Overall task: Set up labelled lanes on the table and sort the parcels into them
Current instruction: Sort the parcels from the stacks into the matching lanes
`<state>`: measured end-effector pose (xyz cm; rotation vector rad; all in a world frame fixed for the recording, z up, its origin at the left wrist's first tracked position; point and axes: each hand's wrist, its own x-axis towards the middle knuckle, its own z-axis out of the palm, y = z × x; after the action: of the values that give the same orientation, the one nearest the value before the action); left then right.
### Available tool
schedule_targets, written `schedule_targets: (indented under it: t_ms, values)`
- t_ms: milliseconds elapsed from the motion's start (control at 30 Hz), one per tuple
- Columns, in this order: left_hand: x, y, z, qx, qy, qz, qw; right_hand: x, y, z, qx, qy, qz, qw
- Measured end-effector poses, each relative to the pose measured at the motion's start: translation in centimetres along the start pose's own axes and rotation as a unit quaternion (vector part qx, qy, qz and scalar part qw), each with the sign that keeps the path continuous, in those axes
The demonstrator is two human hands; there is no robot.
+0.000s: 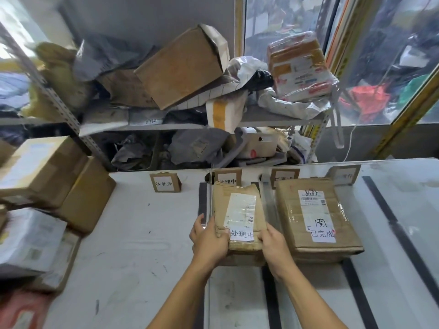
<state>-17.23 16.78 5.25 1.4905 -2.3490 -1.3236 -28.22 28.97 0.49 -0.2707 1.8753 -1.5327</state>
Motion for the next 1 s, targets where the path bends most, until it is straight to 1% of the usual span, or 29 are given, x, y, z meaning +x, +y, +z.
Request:
schedule_targets:
  t_ms: [167, 333, 567, 733, 833, 1000]
  values:
    - [1.3, 0.2, -0.1, 0.021, 0.003, -0.009, 1.0, 0.5, 0.6, 1.0, 0.004, 0.025, -0.024, 0.999]
    - [2.6, 0.1, -0.2, 0.114, 0.003, -0.018, 0.993, 1.1, 0.7, 1.6, 0.001, 0.02, -0.041, 0.999]
    - [3.9, -0.5, 0.1, 0.148, -0.007, -0.025, 0.989, 2.5, 1.9, 2.1, -0.015, 0.034, -0.059, 0.998]
    - [4.3, -0.9, 0.8, 0.175, 0.005, -0.016, 0.984, 3.5, 3.1, 2.2, -0.02, 0.034, -0.052, 0.998]
    - [4.2, -1.1, 1.3, 0.194, 0.002, -0.02, 0.981, 3.6, 3.7, 2.3, -0.016, 0.031, -0.048, 0.998]
    - [4.6, -1.1, 1.6, 0.221, -0.008, -0.019, 0.975, 3.7, 4.2, 2.7, -0.024, 0.047, -0.037, 0.998]
